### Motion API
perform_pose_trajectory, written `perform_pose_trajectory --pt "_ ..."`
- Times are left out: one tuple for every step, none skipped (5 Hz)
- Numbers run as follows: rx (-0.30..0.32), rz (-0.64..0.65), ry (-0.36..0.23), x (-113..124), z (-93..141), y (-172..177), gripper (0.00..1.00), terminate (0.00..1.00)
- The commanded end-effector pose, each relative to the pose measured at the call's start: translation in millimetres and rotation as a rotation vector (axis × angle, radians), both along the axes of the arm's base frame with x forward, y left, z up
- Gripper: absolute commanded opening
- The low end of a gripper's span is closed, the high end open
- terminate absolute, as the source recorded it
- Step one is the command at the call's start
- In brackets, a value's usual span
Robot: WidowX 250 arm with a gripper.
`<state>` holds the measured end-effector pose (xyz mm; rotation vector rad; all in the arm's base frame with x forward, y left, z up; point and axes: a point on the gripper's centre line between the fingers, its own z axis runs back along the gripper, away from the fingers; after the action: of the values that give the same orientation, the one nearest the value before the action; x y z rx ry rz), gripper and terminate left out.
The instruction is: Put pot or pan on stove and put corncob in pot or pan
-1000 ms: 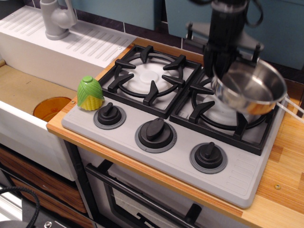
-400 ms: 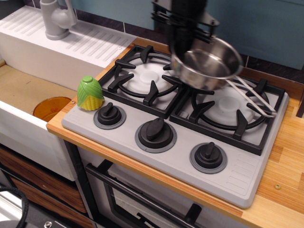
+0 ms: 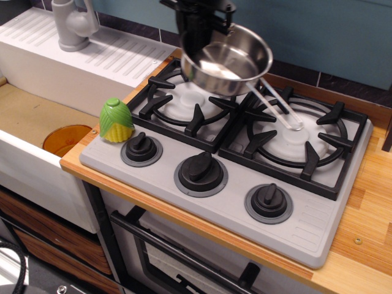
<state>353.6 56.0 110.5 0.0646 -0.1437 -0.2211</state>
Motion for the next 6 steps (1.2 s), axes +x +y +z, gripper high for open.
perform_pose_trajectory --pt "0.013 -0.061 -0.125 8.1 29.5 29.2 0.00 0.00" --pt "0.011 -0.094 -0.143 12.7 23.3 42.4 0.00 0.00" --pt "0.004 -0.109 -0.152 16.7 16.9 48.2 0.00 0.00" --pt "-0.020 -0.104 -0.174 18.7 1.3 43.4 0.00 0.00" --pt "-0.035 -0.100 -0.188 20.1 -8.7 39.2 0.00 0.00" --pt "-0.043 -0.105 -0.190 20.4 -11.0 38.1 0.00 0.00"
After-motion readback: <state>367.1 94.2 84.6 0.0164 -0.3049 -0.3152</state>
